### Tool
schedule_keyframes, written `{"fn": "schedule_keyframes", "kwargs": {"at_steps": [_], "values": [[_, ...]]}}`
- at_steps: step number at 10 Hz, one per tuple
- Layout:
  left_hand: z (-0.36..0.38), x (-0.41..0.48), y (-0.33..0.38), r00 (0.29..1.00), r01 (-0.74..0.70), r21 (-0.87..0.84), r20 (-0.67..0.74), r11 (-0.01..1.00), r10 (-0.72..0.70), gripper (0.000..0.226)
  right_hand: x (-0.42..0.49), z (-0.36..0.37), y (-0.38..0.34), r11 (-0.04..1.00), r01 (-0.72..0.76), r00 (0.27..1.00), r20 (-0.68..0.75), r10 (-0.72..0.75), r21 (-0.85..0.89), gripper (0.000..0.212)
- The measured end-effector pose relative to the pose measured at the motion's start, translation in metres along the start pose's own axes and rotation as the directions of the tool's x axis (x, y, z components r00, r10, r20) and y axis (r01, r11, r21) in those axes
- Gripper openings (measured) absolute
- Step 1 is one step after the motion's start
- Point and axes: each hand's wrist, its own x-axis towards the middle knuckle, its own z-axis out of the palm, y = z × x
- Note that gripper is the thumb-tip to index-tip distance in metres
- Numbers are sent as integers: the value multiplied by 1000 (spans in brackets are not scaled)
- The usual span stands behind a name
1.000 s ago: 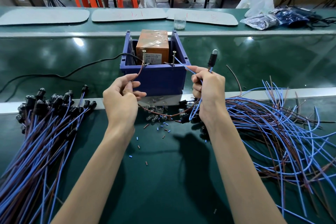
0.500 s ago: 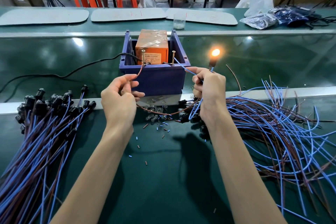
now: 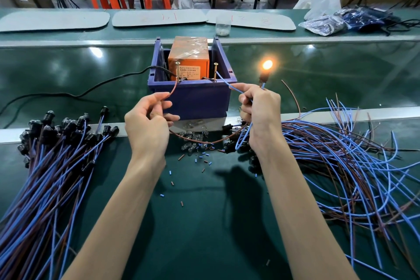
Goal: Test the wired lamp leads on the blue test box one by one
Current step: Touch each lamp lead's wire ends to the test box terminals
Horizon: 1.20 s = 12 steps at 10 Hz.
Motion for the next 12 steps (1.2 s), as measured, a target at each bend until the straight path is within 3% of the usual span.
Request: {"fn": "schedule_keyframes", "kwargs": {"at_steps": [12], "values": [[-5,1,6,996,25,11,84,1000,-26,41,-1,1,1,1000,0,999,38,0,-8,35]]}}
